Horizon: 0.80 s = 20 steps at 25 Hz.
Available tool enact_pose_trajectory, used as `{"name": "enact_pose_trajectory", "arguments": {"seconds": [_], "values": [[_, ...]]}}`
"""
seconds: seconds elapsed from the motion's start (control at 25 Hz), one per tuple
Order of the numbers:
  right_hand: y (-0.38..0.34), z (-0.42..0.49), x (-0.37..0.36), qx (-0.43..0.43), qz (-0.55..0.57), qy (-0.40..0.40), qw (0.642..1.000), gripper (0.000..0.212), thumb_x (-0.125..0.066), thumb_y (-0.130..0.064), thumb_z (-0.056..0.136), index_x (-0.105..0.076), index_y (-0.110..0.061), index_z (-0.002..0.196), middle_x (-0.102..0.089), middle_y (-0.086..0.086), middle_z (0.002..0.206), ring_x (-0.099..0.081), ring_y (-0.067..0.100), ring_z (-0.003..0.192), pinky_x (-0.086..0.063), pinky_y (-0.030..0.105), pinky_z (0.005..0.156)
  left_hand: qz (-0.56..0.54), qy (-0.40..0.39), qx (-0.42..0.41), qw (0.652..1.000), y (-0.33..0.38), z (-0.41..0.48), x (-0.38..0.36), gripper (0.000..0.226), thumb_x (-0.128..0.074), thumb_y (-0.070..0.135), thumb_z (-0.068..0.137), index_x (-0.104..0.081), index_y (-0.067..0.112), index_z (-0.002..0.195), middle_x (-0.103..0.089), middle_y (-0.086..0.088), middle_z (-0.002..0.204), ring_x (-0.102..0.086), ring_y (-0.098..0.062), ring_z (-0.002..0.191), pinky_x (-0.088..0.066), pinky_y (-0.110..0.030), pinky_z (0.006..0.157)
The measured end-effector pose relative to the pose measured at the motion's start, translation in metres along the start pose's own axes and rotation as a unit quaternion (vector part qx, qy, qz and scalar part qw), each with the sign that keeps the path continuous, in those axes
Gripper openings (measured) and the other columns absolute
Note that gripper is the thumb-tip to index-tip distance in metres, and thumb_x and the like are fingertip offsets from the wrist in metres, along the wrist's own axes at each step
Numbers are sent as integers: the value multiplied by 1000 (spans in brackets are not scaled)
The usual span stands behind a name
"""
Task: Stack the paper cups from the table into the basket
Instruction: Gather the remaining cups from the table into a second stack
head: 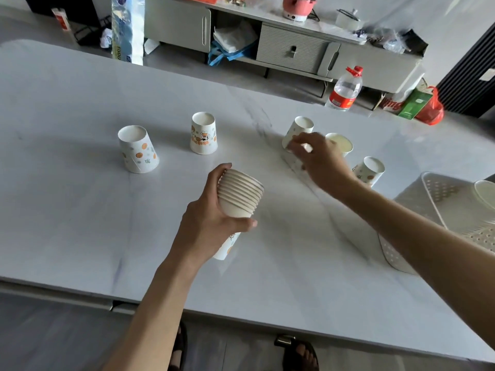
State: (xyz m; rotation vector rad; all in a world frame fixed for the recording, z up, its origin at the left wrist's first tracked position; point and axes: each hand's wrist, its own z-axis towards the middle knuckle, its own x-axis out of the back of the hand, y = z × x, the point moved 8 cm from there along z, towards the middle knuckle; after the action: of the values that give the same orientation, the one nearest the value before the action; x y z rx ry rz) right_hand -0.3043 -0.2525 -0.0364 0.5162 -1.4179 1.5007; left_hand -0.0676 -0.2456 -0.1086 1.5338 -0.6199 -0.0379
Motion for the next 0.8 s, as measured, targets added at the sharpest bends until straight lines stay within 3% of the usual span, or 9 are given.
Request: {"name": "enact_pose_trajectory", "arguments": {"seconds": [0.08, 0.2, 0.32, 0.48, 0.52, 0.6, 0.68, 0.8], "values": [[54, 19, 12, -81, -151, 14, 985, 25, -54, -24, 93, -69, -24, 113, -57, 7, 129, -60, 30, 109, -45, 35, 85, 11, -7, -6, 1000, 0, 0, -4, 95, -86, 39, 54, -33, 62, 129, -63, 18, 101, -66, -13, 84, -52, -32, 61], [90, 28, 8, -144, -226, -63, 961, 30, -52, -23, 92, -67, -24, 117, -50, 10, 140, -54, 36, 118, -44, 40, 91, 35, -16, -16, 999, 1, 0, -7, 96, -84, 41, 53, -33, 60, 131, -62, 22, 101, -65, -14, 86, -53, -34, 68], [92, 30, -6, -148, -198, -76, 966, 29, -50, -22, 92, -69, -22, 113, -63, 9, 126, -58, 34, 108, -47, 35, 82, 54, -15, -22, 998, 3, 1, -7, 97, -83, 40, 54, -31, 57, 134, -61, 20, 104, -63, -18, 90, -54, -37, 78], [84, 17, 13, -130, -179, 27, 975, 29, -50, -15, 91, -74, -28, 100, -72, 8, 105, -63, 34, 88, -44, 33, 65, 63, -20, -23, 998, 4, 2, -8, 98, -85, 36, 57, -30, 57, 136, -61, 15, 107, -63, -21, 93, -54, -40, 83], [62, 11, 21, -95, -157, 59, 981, 28, -50, -16, 91, -73, -29, 100, -73, 5, 100, -63, 31, 84, -46, 33, 64, 62, -23, -24, 998, 4, 1, -8, 99, -85, 37, 57, -29, 58, 136, -61, 15, 108, -63, -21, 94, -54, -41, 84], [30, -1, 28, -38, -11, 88, 995, 25, -48, -14, 93, -67, -27, 105, -71, 1, 90, -61, 21, 68, -46, 26, 58, 58, -34, -24, 997, 5, -1, -11, 101, -83, 42, 54, -27, 60, 136, -61, 16, 109, -63, -20, 96, -54, -41, 86], [3, -17, 29, 0, 127, 74, 989, 21, -47, -9, 95, -57, -21, 110, -68, 4, 78, -52, 15, 53, -40, 18, 49, 57, -41, -24, 997, 5, -3, -13, 104, -82, 45, 54, -23, 63, 137, -62, 18, 108, -64, -18, 94, -55, -40, 84], [-41, -48, 0, 59, 162, -89, 981, 14, -48, -9, 98, -57, -18, 101, -56, 6, 61, -45, 14, 51, -39, 25, 51, 52, -39, -20, 998, 6, -4, -15, 109, -83, 43, 56, -16, 68, 138, -65, 17, 104, -66, -13, 88, -56, -36, 78]]}}
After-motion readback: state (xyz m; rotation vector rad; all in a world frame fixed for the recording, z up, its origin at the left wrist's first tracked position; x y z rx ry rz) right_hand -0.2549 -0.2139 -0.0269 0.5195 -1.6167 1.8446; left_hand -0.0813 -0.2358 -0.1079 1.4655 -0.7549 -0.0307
